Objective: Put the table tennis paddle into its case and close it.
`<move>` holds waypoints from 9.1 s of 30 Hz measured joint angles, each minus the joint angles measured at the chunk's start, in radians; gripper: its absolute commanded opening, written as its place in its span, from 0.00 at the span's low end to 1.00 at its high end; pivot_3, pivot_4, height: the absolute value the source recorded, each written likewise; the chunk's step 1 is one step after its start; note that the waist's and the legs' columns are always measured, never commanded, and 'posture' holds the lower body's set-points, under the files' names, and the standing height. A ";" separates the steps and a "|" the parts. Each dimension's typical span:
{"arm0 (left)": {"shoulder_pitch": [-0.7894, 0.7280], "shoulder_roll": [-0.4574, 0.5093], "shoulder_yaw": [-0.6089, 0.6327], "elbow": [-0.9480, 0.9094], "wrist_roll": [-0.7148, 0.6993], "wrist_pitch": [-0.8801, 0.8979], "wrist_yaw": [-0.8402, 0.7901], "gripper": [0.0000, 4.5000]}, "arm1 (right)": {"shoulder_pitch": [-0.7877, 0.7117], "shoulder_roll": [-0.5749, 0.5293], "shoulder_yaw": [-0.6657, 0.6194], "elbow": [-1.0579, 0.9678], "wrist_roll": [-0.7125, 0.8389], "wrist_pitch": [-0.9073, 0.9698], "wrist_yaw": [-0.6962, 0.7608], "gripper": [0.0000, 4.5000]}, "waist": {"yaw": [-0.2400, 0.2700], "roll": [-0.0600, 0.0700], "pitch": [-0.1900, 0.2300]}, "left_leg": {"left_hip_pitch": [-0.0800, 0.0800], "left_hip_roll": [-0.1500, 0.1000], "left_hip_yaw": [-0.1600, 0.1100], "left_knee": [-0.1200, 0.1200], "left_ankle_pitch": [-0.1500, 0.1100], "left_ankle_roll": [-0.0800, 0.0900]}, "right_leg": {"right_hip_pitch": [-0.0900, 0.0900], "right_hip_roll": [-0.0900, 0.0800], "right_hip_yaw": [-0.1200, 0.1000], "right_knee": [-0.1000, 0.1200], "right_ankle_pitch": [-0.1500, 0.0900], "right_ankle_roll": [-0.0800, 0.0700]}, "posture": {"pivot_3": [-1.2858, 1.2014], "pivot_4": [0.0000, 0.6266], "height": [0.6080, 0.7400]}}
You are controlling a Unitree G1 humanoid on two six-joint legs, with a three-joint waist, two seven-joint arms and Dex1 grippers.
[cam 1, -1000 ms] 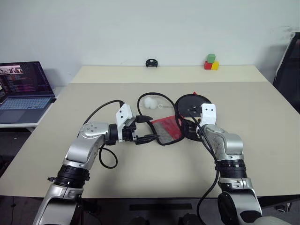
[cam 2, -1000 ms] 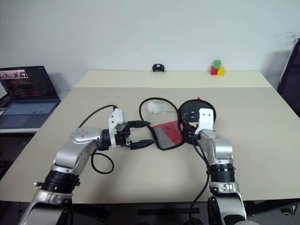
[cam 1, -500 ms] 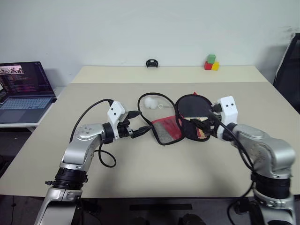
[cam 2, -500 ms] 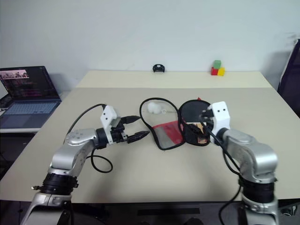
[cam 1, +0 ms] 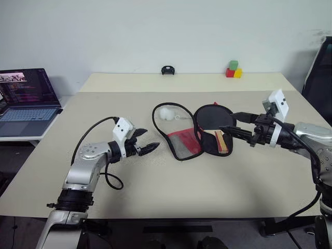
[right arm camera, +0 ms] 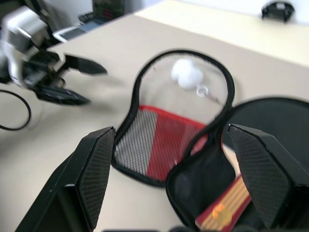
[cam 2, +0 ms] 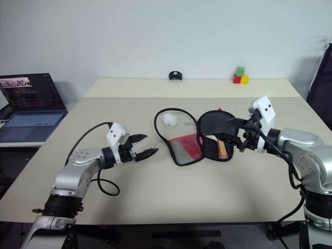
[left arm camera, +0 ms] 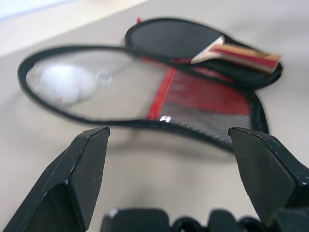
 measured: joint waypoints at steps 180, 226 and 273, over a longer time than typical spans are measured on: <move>0.051 0.195 0.020 -0.229 -0.099 0.116 -0.371 0.96 | -0.108 0.429 0.100 0.617 -0.335 -0.062 -0.240 0.01 | -0.050 -0.008 0.000 | 0.001 0.003 0.001 -0.002 0.003 -0.001 | -0.003 0.001 0.001 0.002 0.003 -0.005 | 0.52 0.24 1.00; 0.296 0.293 0.003 -0.499 -0.241 0.243 -0.395 0.96 | 0.426 0.728 -0.074 -0.319 -0.047 0.554 -0.587 0.01 | -0.018 -0.008 0.000 | 0.001 0.002 -0.001 -0.003 0.003 -0.001 | -0.001 0.001 -0.001 0.001 0.003 -0.005 | 0.52 0.24 1.00; 0.255 0.219 0.010 -0.424 -0.201 0.202 -0.216 0.96 | 0.141 0.237 0.172 -0.152 -0.005 0.080 -0.260 0.99 | -0.008 -0.007 0.001 | 0.001 0.002 -0.001 -0.003 0.003 0.000 | 0.000 0.001 -0.002 -0.001 0.003 -0.005 | 0.52 0.24 1.00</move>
